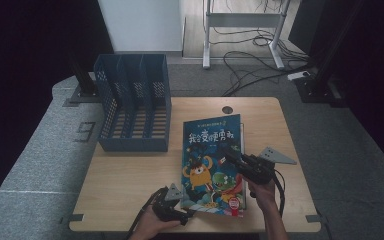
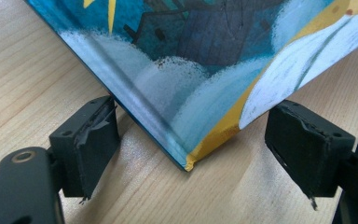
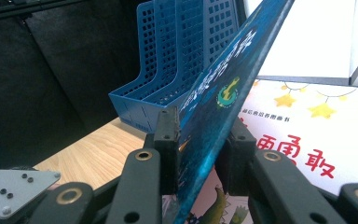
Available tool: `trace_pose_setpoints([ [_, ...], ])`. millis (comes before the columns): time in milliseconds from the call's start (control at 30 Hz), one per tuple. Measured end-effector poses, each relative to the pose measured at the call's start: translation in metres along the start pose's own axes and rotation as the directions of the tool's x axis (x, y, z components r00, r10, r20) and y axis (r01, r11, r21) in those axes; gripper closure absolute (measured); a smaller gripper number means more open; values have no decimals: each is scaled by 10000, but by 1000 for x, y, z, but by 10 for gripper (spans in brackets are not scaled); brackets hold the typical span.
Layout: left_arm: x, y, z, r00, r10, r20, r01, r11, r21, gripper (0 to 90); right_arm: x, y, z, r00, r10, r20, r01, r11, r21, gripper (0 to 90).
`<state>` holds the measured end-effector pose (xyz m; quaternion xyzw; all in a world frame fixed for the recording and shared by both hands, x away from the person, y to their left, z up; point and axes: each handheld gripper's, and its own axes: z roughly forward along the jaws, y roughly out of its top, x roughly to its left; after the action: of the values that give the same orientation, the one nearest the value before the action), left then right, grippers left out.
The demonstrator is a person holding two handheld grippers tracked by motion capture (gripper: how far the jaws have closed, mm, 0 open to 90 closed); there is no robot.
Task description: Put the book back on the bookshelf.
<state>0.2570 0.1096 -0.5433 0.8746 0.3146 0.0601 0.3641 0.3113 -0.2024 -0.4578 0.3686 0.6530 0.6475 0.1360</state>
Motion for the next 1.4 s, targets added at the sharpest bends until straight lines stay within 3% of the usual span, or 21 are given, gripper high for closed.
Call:
trace_pose_setpoints([
  [267, 2, 4, 0, 9992, -402, -62, 403, 9991, 105, 174, 8, 3, -1, 9998, -153, -110, 148, 9990, -429, 712],
  [667, 4, 5, 2, 9992, -393, -86, 394, 9992, 105, 169, 13, 5, -2, 9991, -419, -64, 414, 9976, -556, 713],
  [1033, 7, 9, 2, 9991, -414, 12, 413, 9988, 276, 161, 28, 11, -4, 9947, -979, -304, 952, 9922, -804, 714],
  [1400, 7, 10, 2, 9987, -506, 29, 505, 9983, 291, 168, 23, 9, -4, 9952, -954, -203, 934, 9921, -838, 716],
])
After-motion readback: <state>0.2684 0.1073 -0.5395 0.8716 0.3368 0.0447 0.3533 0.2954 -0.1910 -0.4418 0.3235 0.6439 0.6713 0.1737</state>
